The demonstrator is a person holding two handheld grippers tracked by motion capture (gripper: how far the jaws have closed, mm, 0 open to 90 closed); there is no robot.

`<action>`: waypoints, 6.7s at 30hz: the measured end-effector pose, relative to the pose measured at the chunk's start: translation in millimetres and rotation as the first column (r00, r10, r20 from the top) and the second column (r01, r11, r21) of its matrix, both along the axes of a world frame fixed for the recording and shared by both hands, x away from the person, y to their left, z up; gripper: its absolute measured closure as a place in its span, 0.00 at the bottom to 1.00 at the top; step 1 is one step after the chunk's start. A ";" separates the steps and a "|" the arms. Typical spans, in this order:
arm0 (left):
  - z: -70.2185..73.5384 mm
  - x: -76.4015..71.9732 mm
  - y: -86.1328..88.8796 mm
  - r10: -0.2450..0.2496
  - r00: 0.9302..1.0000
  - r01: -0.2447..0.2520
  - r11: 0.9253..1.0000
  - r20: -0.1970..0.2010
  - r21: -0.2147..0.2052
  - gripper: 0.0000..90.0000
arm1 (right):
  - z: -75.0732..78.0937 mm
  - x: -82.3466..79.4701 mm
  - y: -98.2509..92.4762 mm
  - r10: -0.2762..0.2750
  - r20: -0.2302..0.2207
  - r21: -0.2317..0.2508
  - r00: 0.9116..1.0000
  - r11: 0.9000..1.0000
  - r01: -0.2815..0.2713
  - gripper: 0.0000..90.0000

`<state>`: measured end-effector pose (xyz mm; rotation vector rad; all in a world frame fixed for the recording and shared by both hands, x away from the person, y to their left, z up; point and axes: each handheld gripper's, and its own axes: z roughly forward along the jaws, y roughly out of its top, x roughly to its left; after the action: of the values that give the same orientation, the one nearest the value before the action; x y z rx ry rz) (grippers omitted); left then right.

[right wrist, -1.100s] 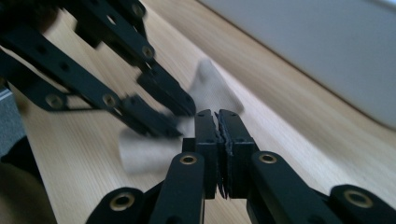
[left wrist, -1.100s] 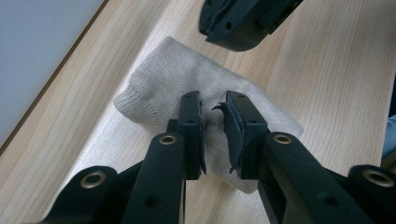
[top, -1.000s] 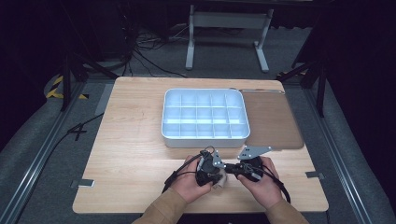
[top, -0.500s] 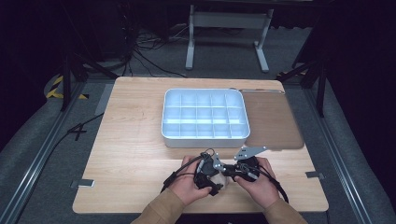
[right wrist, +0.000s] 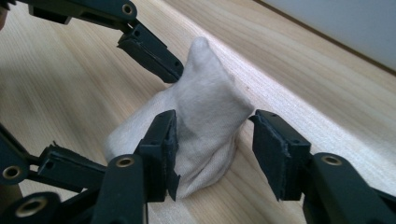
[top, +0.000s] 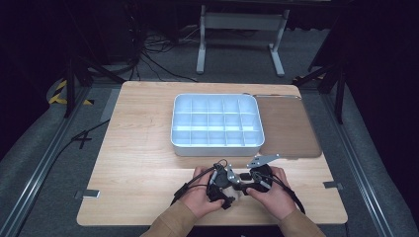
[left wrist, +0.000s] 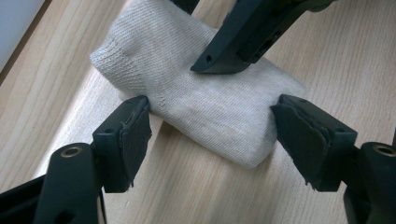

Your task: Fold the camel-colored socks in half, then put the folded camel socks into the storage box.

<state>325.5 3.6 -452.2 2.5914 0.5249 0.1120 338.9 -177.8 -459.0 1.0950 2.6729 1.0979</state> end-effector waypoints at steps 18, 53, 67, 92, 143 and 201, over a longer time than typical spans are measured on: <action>7.8 5.0 25.6 0.035 0.998 -0.037 0.998 -0.051 -0.050 0.34 | -9.0 9.1 -0.4 0.022 -0.137 0.085 0.990 0.996 -0.011 0.68; 45.8 3.4 109.9 0.223 0.975 -0.220 0.970 0.014 -0.104 0.35 | 44.0 1.7 -3.0 0.025 -0.031 0.103 0.999 0.994 -0.022 0.84; 48.2 8.1 119.3 0.257 0.966 -0.253 0.961 0.026 -0.113 0.35 | 68.5 12.3 -11.1 -0.001 0.014 0.097 1.000 0.995 0.000 0.84; 49.7 9.7 119.3 0.252 0.968 -0.249 0.962 0.019 -0.110 0.35 | 102.3 29.8 -22.8 -0.040 0.071 0.085 0.997 0.996 0.034 0.84; 49.3 2.1 137.7 0.292 0.956 -0.288 0.951 0.024 -0.114 0.34 | 97.3 118.4 -38.1 -0.048 0.201 -0.160 0.978 0.984 0.081 0.83; 45.7 3.5 136.6 0.279 0.960 -0.277 0.956 0.009 -0.101 0.32 | 44.4 148.2 0.6 -0.046 -0.046 -0.473 0.998 0.881 0.019 0.81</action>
<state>329.0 140.3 -406.6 2.4033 0.8627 0.2045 487.1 -177.2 -414.6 1.0738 2.7294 0.3664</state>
